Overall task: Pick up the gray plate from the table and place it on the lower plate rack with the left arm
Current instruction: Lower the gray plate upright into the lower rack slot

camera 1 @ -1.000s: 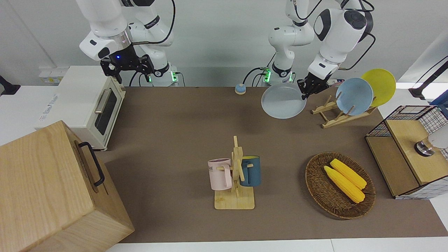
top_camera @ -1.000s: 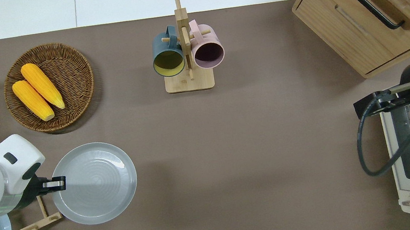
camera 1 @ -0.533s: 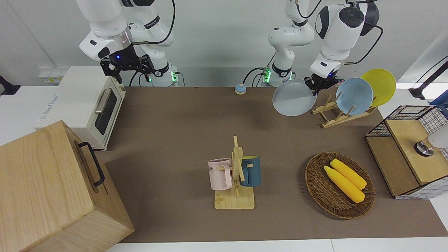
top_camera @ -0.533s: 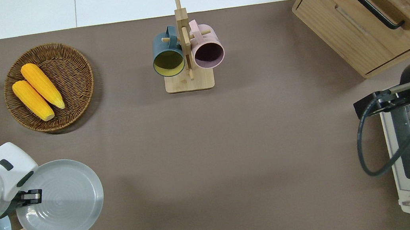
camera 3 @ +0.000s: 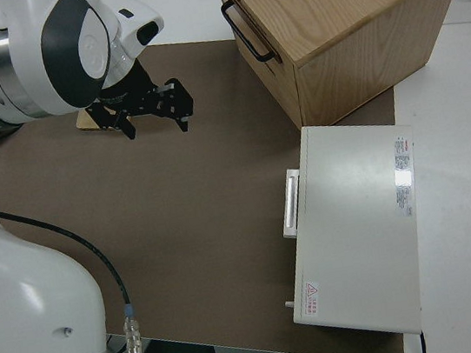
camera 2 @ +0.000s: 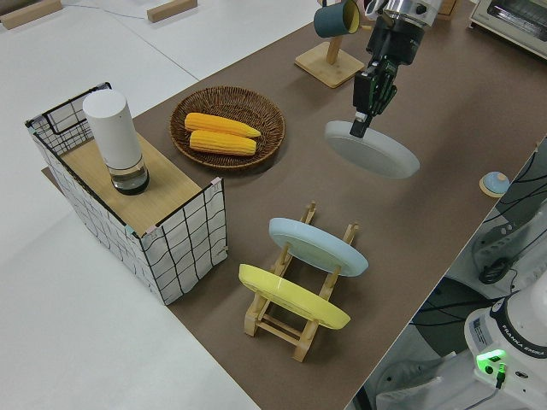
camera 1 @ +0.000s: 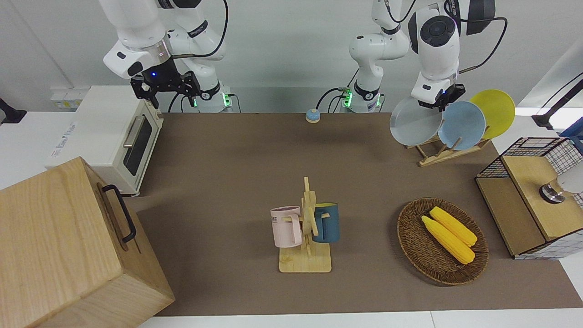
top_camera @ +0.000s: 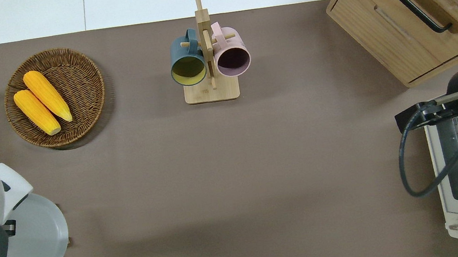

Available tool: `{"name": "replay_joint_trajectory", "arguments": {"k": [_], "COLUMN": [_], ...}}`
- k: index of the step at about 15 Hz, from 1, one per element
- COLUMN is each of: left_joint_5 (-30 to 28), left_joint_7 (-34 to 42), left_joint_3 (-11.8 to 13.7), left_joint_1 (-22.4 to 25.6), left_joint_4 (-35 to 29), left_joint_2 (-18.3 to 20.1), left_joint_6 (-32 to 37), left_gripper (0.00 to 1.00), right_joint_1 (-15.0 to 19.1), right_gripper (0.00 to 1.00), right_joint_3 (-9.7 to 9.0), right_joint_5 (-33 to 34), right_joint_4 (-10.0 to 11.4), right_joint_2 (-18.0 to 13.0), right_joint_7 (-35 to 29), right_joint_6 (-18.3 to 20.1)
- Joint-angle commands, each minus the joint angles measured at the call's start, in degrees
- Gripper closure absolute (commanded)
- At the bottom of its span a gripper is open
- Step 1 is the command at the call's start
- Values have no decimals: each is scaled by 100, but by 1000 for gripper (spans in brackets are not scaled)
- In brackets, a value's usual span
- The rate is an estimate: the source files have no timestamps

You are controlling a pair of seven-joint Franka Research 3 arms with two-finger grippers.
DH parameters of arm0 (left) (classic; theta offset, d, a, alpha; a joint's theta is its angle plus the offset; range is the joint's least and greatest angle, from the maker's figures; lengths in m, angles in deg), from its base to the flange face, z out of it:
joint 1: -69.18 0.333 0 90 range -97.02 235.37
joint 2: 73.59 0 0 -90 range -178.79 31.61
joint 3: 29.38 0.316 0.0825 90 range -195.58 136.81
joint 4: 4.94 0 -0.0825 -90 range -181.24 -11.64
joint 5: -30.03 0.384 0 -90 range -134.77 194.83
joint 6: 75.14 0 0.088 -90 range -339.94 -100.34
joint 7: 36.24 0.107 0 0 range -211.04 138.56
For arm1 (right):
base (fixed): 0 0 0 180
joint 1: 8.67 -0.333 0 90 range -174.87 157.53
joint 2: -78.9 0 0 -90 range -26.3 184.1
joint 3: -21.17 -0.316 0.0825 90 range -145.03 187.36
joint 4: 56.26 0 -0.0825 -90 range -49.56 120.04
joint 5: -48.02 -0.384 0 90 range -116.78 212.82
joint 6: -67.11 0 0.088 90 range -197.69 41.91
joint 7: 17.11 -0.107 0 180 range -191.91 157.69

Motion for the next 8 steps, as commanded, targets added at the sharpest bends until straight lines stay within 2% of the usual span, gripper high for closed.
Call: {"name": "replay_joint_trajectory", "arguments": {"k": [1,8], "left_joint_5": [839,1438], "left_joint_7": [-308,-896], "left_joint_3": [-4,-4], "left_joint_1": [-67,-41], "left_joint_4": [67,-372], "left_joint_2": [-303,-488], "left_joint_6": [224,233], "left_gripper": [1000,1000], "right_joint_1": [135,135], "right_gripper": [17,17], "right_joint_3": [-122,-122], "right_joint_5": [28,28], "right_joint_4": [-42,-34], "right_joint_2": [-12,-12], "right_joint_7": [-68,-68], "right_joint_6": [63,63]}}
